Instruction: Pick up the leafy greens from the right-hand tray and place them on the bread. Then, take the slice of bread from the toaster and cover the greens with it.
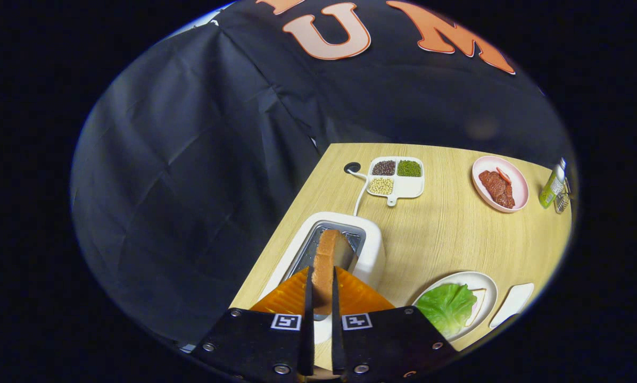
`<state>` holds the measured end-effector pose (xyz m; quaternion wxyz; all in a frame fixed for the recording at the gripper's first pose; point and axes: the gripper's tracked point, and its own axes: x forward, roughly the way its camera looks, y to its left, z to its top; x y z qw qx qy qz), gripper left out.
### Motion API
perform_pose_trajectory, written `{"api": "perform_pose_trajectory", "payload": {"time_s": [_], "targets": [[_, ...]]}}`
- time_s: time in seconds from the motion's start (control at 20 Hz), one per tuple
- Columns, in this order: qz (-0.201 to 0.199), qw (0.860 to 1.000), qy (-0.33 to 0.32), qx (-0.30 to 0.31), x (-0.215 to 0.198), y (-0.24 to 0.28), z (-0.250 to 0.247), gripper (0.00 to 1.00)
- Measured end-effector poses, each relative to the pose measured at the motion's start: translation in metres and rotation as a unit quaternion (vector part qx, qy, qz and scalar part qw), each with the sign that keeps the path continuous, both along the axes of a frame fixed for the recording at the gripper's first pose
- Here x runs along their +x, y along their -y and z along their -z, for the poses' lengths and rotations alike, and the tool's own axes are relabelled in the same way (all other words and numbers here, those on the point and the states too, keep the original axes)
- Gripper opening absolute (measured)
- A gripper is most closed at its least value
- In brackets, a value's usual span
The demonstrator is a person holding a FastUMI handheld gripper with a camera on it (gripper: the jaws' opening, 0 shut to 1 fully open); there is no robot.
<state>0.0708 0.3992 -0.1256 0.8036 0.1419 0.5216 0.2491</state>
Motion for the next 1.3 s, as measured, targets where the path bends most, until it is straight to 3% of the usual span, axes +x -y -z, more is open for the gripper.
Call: {"api": "perform_pose_trajectory", "payload": {"time_s": [0.35,0.65,1.3], "targets": [[0.015,0.997,0.051,0.060,-0.003,0.028,-0.037,0.13],[0.030,0.994,0.076,0.072,-0.013,0.071,-0.050,0.13],[0.062,0.994,0.046,0.074,-0.046,0.146,0.021,0.13]]}}
